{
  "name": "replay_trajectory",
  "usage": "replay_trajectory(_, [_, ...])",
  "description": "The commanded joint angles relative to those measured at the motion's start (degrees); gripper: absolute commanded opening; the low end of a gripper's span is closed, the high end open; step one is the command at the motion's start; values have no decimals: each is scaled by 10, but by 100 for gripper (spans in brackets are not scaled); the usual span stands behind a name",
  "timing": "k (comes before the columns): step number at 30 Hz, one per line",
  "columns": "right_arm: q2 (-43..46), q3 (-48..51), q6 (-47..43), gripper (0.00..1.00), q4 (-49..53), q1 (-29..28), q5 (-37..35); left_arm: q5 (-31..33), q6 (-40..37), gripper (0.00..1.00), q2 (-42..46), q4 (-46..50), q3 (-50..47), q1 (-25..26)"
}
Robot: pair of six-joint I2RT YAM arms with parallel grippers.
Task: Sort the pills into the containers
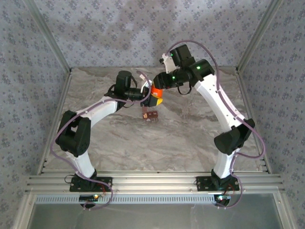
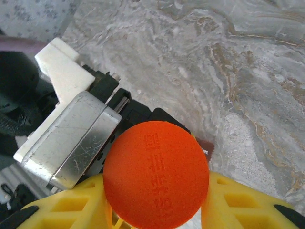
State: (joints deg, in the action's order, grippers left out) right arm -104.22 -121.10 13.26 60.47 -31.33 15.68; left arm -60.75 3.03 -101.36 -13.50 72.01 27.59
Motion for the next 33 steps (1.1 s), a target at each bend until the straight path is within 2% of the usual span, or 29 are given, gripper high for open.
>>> replay_trajectory(1, [0,35,54,39,-12,-23,-17,9,-2,0,31,-50,8,12])
replay_trajectory(3, [15,47,49,46,-30,-14,-2,9,1,0,32,-54,4,11])
replay_trajectory(5, [37,65,29,63,-51,2,40,9,7,0,31,-66,-2,10])
replay_trajectory(7, [62,82,-11,74,-58,25,92,5,16,0,31,-79,-5,8])
replay_trajectory(10, [111,121,-71,82,-69,71,183,-5,17,0,30,-79,-4,6])
replay_trajectory(16, [140,153,-152,83,-49,158,293,-63,-13,0,26,-50,4,6])
replay_trajectory(22, [125,168,-223,86,-67,177,395,-113,-45,0,20,12,27,9])
replay_trajectory(29, [76,133,-217,85,-76,132,367,-127,-107,0,10,123,73,23])
replay_trajectory(33, [54,115,-220,82,-66,117,348,-126,-112,0,12,128,73,26])
